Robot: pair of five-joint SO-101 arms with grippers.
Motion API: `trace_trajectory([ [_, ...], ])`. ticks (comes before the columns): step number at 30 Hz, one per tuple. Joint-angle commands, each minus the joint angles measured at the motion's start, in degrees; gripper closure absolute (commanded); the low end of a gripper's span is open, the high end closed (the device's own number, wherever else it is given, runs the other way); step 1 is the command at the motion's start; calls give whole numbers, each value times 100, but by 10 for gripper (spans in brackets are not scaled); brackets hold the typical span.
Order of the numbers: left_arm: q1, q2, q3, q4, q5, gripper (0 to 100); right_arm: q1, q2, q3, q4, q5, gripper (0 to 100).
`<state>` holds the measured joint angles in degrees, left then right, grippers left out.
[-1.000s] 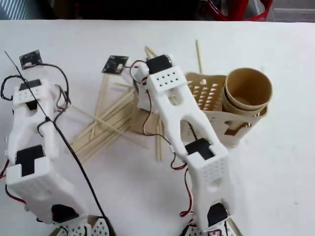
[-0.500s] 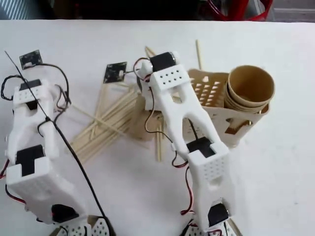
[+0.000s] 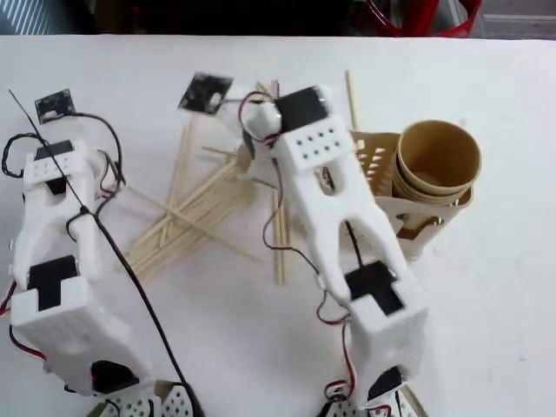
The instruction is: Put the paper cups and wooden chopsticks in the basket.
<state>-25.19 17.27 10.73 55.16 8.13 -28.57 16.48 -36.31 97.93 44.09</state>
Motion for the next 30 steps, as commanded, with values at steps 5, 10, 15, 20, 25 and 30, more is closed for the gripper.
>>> trace_trajectory([
  [5, -13, -22, -70, -97, 26, 849, 4, -2580, -62, 22, -677, 981],
  [10, -31, -22, -26, -264, 26, 849, 593, -3802, -70, 22, -677, 981],
  [15, -13, -22, -26, -264, 26, 849, 2220, -4576, -53, 22, -642, 981],
  [20, -13, -13, -18, -264, 26, 849, 3415, -4611, 26, 31, -448, 981],
  [25, -13, -13, -18, -264, 26, 849, 3837, -4673, 765, 48, 255, 981],
  [30, -4, -13, -18, -281, 26, 849, 3855, -4673, 1319, 48, 378, 981],
])
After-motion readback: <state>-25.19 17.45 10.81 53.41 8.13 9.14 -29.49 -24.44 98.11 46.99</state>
